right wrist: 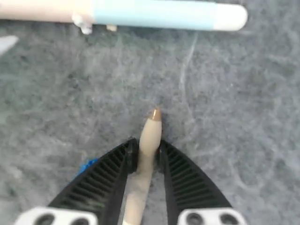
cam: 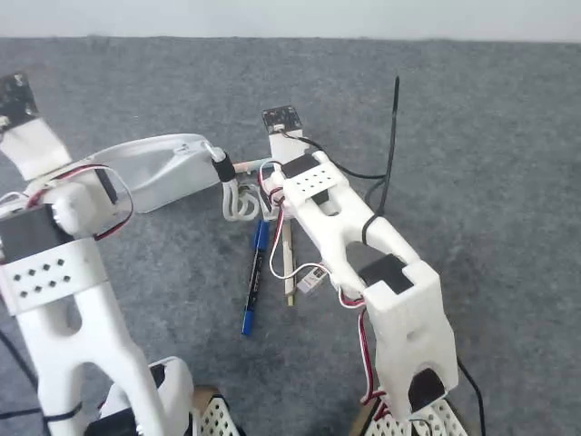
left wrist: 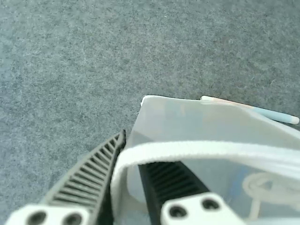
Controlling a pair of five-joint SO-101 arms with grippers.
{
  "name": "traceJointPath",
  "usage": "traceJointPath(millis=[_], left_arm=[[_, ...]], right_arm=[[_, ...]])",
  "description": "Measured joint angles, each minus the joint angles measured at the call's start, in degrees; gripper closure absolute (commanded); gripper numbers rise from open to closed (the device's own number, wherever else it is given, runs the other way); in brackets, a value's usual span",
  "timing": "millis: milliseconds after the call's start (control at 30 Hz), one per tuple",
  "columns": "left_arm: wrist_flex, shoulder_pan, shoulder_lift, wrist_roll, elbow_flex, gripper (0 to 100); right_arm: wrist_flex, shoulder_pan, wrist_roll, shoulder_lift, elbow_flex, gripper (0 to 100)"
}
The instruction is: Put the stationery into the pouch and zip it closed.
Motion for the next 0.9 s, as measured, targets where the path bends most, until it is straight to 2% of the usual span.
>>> traceJointPath(millis=[67,267,533,900], left_arm=[[0.00,0.00,0.00,0.00,0.00,99],[0.00,0.00,0.00,0.00,0.00,99],[0.18,0.00,0.00,0.00,0.00,99],[0.18,0.00,0.00,0.00,0.00,99]], right_arm=[[0.26,0.09,0.00,0.09,0.00,99.8],[2.11,0.18,0.00,0.09,-0.44,99.2],[10.55,0.18,0.09,-0.88,-1.67,99.2],[21.80,0.18,0.09,-10.81,-1.67,99.2]])
